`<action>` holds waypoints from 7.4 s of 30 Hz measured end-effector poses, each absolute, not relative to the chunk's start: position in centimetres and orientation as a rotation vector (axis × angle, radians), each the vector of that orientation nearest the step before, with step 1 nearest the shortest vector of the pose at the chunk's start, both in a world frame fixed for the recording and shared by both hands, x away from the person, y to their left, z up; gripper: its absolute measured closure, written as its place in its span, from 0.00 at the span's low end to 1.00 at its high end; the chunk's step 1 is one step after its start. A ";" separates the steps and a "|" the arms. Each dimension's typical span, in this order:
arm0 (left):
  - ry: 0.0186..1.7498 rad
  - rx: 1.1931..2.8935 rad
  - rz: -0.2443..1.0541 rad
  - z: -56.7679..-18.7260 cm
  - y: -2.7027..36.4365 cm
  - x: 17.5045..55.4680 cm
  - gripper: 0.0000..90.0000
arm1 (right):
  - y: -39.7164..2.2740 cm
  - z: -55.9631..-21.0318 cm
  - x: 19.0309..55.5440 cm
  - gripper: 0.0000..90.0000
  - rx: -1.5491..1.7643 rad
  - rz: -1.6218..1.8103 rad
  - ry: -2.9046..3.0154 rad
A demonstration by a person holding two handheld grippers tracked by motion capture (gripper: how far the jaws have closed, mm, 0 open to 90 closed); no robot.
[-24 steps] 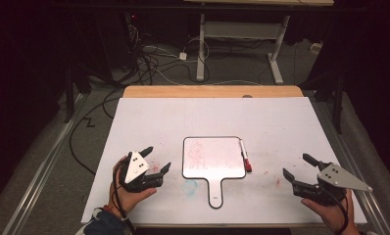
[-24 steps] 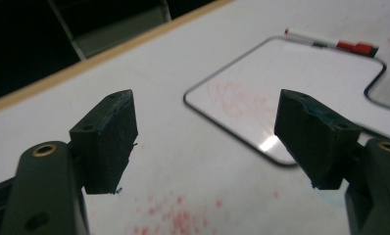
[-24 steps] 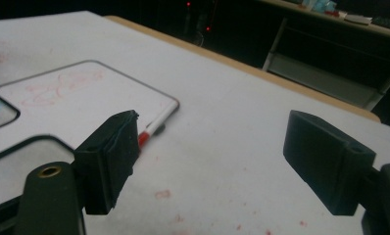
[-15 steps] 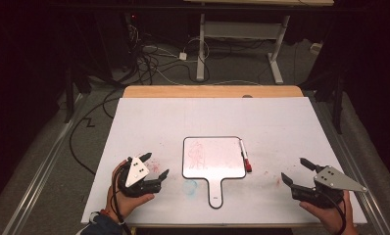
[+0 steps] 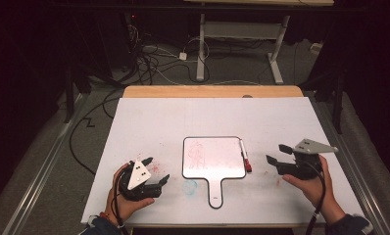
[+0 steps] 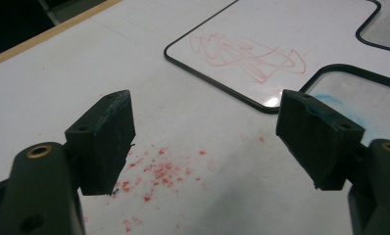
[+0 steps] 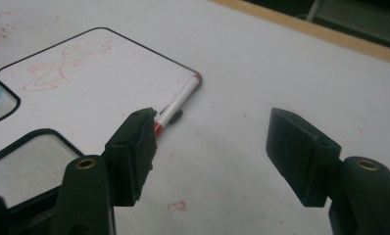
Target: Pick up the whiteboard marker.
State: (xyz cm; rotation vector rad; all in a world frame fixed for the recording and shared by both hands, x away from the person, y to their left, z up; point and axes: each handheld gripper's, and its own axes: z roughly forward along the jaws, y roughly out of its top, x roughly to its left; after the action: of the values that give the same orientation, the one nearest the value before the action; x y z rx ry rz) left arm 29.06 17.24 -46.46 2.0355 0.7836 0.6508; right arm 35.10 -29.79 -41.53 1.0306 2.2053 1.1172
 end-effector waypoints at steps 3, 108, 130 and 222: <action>0.779 2.044 0.652 -46.5 17.2 28.9 0.24 | -28.9 -41.8 36.9 0.45 1.065 1.106 2.250; 0.566 2.054 0.278 -46.2 5.8 36.9 0.87 | -22.7 -41.8 31.6 0.51 0.708 1.267 2.229; 0.546 2.110 0.261 -45.8 6.5 36.5 0.87 | -28.5 -43.3 28.5 0.40 0.735 1.163 2.159; 0.487 2.073 0.298 -47.0 12.0 34.2 0.87 | -27.8 -45.0 27.3 0.38 0.609 1.037 2.235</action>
State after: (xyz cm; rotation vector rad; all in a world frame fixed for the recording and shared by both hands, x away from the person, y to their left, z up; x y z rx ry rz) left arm 34.22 12.04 -46.99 2.0731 0.4870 0.2985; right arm 27.34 -27.80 -44.98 0.6087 2.2355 1.0367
